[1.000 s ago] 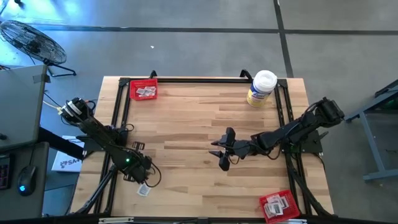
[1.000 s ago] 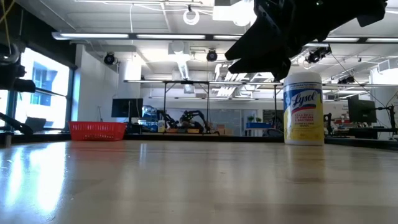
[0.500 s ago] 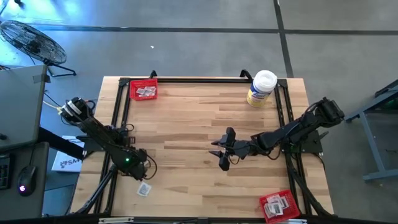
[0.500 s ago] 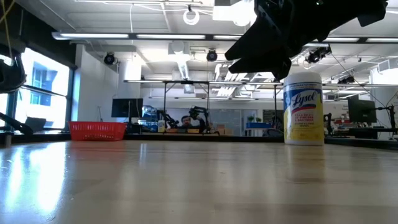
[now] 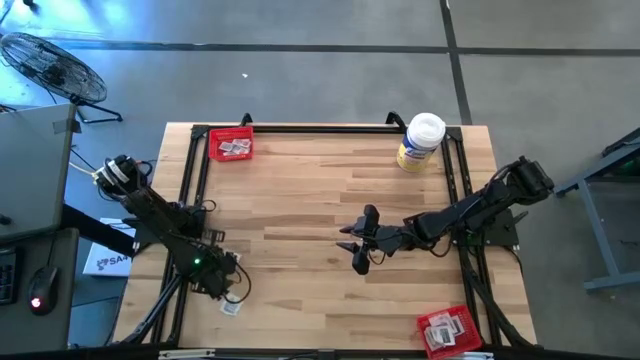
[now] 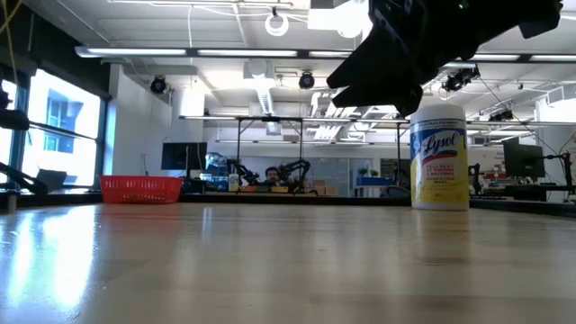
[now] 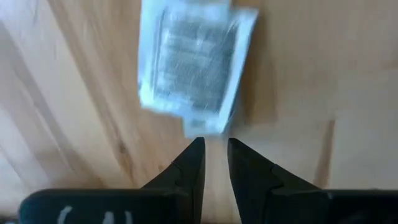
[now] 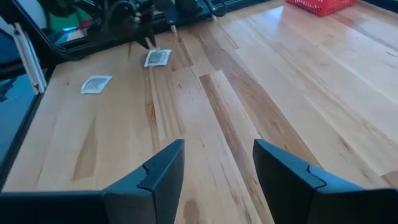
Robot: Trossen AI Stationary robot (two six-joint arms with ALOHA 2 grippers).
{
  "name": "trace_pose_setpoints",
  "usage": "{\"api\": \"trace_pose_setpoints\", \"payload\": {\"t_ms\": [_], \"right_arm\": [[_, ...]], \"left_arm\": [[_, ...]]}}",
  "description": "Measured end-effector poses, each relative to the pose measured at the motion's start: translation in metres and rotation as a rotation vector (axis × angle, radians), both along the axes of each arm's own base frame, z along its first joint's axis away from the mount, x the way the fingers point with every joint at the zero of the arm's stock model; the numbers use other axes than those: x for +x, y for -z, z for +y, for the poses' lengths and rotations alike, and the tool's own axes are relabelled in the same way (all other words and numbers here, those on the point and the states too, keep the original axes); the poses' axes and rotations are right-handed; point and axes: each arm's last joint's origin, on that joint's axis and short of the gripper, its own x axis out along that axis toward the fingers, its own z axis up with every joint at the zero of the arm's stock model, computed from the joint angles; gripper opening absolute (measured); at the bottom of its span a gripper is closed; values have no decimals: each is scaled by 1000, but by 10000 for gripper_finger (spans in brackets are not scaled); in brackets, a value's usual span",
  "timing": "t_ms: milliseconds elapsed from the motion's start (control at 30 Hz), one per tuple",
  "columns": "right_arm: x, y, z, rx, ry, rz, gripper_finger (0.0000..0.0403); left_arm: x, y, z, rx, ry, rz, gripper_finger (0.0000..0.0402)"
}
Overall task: Pick & Place First Aid Supplies
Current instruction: Put the white and gray towelette pack into the bottom red bin
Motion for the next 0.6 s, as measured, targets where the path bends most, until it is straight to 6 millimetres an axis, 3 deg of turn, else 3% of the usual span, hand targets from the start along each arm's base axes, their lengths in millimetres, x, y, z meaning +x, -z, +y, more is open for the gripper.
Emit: {"api": "trace_pose_setpoints", "payload": {"t_ms": [167, 600], "right_arm": [[0, 0, 0, -9, 12, 1, 184], [0, 0, 0, -8, 13, 1, 185]], "left_arm": [[1, 0, -5, 20, 36, -95, 66], [3, 1, -7, 9, 68, -117, 64]]}}
